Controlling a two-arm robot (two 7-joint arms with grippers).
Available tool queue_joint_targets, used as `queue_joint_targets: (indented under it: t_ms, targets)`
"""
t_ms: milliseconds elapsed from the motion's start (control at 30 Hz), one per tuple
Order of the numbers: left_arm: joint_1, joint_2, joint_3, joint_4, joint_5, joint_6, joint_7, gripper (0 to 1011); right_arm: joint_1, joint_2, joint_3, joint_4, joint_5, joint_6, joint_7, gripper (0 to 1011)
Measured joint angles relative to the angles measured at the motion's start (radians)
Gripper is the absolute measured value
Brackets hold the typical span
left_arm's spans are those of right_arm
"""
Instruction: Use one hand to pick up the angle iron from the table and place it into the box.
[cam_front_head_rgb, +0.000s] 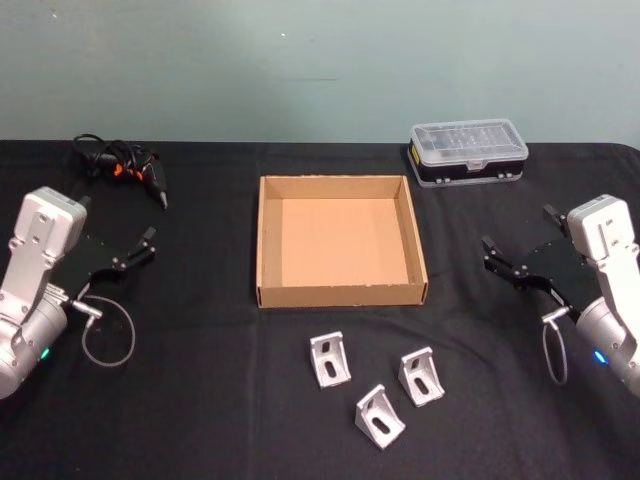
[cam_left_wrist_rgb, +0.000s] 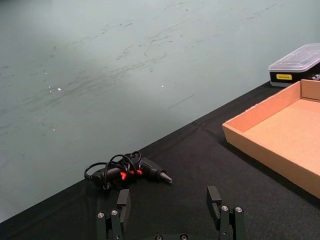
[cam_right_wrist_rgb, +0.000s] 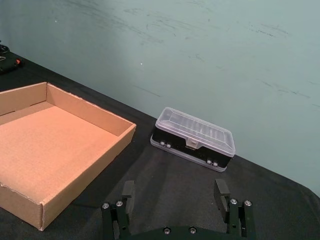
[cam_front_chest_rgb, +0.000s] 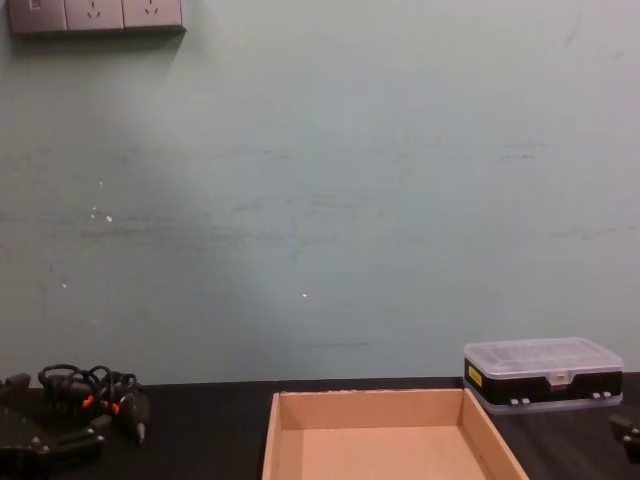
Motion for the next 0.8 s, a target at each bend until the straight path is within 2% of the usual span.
queue_joint_targets:
  t_ms: [800]
  targets:
    - [0.000, 0.000, 0.000, 0.000, 0.000, 0.000, 0.000, 1000, 0.000, 0.000, 0.000, 0.000, 0.000, 0.000, 0.000, 1003]
